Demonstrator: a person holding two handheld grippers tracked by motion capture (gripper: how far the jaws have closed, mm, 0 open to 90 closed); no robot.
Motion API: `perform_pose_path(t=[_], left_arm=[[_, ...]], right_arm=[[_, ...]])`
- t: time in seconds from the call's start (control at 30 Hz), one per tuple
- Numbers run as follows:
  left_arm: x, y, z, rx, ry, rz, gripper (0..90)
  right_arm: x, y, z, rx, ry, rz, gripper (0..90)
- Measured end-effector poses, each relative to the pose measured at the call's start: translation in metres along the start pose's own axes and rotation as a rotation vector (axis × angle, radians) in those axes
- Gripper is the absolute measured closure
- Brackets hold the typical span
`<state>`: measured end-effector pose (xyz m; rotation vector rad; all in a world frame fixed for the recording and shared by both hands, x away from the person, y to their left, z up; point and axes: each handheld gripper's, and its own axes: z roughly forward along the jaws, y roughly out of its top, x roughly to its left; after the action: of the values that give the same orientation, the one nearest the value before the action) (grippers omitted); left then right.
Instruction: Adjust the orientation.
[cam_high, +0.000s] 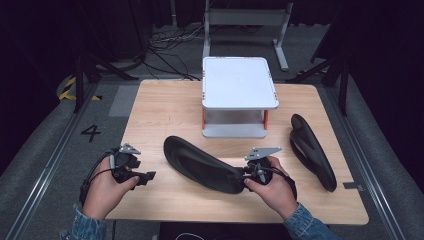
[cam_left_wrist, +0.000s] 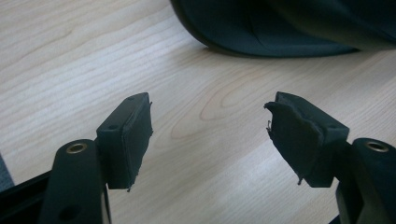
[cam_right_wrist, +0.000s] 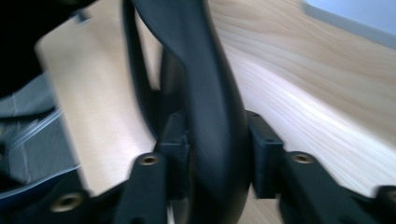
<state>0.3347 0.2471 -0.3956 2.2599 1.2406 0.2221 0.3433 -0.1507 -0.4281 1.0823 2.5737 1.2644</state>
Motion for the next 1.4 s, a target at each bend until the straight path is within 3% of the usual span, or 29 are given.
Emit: perform_pose_path(t=[0.07,0.13,0.23,0.43,0.6,0.73,0.87,1.1,1.3,1.4], left_arm=[[0.0,0.003,0.002,0.006,-0.009,0.007,30.6],[-0.001,0.006,0.005,0.01,-0.013,0.013,30.6],[-0.002,0.008,0.008,0.011,-0.016,0.023,30.6],[-0.001,0.008,0.006,0.008,-0.016,0.018,30.5],[-0.001,0.01,0.005,0.005,-0.018,0.022,30.5],[0.0,0.014,0.008,0.005,-0.021,0.026,30.5],[-0.002,0.02,0.011,0.011,-0.029,0.044,30.5],[-0.006,0.032,0.021,0.02,-0.045,0.077,30.5],[-0.009,0.037,0.026,0.027,-0.058,0.091,30.5],[-0.009,0.038,0.028,0.027,-0.061,0.091,30.5]], right_arm=[[-0.005,-0.003,0.0,-0.001,-0.049,-0.041,57.3],[-0.011,-0.007,0.001,0.012,-0.058,-0.033,58.0],[-0.016,-0.011,0.003,0.031,-0.111,-0.057,56.7],[-0.018,-0.004,-0.011,-0.015,-0.143,-0.081,50.7],[-0.022,0.004,-0.04,-0.028,-0.242,-0.18,46.9],[-0.035,0.006,-0.074,-0.047,-0.321,-0.191,45.5],[-0.05,0.002,-0.105,-0.054,-0.392,-0.147,44.9],[-0.077,-0.016,-0.149,-0.093,-0.494,-0.02,44.6],[-0.095,-0.031,-0.172,-0.1,-0.584,0.054,44.7],[-0.094,-0.033,-0.173,-0.102,-0.588,0.055,44.7]])
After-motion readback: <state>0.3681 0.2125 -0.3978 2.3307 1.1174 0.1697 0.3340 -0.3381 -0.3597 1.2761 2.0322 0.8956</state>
